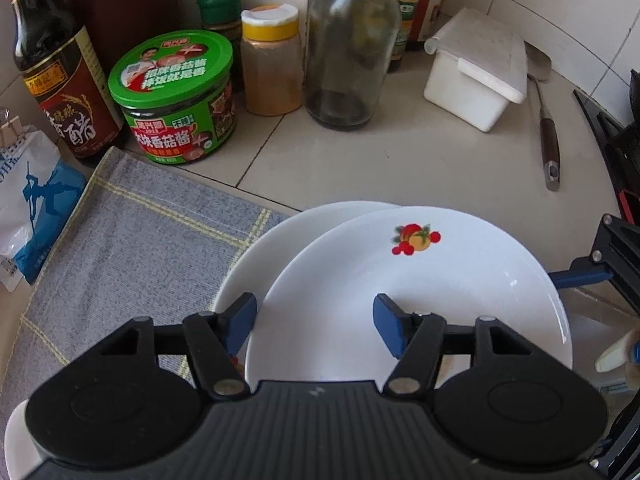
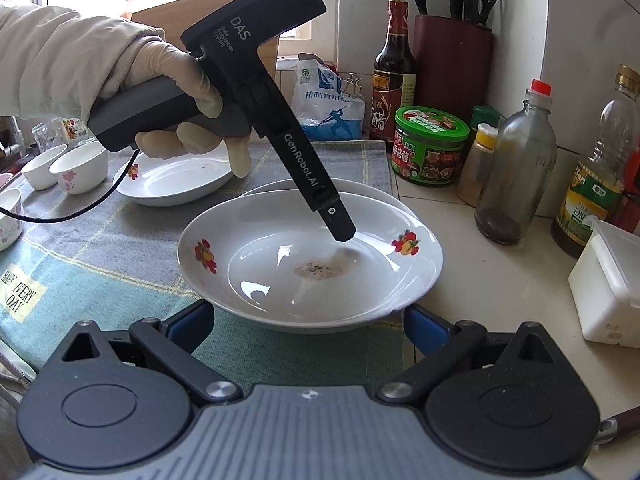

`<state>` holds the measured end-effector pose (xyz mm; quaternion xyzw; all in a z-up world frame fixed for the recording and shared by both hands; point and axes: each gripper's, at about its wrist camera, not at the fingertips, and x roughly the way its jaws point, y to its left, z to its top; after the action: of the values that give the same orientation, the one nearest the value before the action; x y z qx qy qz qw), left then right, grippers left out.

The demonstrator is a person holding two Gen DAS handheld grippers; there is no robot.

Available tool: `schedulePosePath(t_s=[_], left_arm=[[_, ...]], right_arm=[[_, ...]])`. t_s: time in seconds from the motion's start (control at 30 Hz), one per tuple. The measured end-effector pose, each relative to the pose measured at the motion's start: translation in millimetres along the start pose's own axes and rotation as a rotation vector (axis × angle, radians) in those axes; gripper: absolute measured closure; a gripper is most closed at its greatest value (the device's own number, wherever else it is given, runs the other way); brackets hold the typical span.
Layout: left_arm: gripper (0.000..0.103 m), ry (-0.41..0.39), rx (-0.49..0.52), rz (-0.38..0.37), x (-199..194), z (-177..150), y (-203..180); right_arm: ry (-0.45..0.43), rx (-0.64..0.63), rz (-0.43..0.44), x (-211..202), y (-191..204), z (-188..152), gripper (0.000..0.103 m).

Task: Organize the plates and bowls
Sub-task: 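Carry the stained plate with the left tool and lower it onto another white plate, then open the left tool to release the stacked plate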

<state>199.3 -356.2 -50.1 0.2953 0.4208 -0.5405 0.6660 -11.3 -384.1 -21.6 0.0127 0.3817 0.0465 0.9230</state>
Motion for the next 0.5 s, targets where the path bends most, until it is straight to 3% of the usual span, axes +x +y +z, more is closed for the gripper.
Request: schedulePosePath(t_s=[0.37,0.5], left_arm=[[0.038,-0.019,-0.024,0.012,-7.2,3.1,-2.6],[0.038,-0.047,-0.036,0.05,-17.0,4.1,-6.4]], right_arm=[[0.011,0.004,0.007,0.1,-0.9,1.5,0.0],[0.014,0.006,0.011,0.4,-0.7,1.5,0.0]])
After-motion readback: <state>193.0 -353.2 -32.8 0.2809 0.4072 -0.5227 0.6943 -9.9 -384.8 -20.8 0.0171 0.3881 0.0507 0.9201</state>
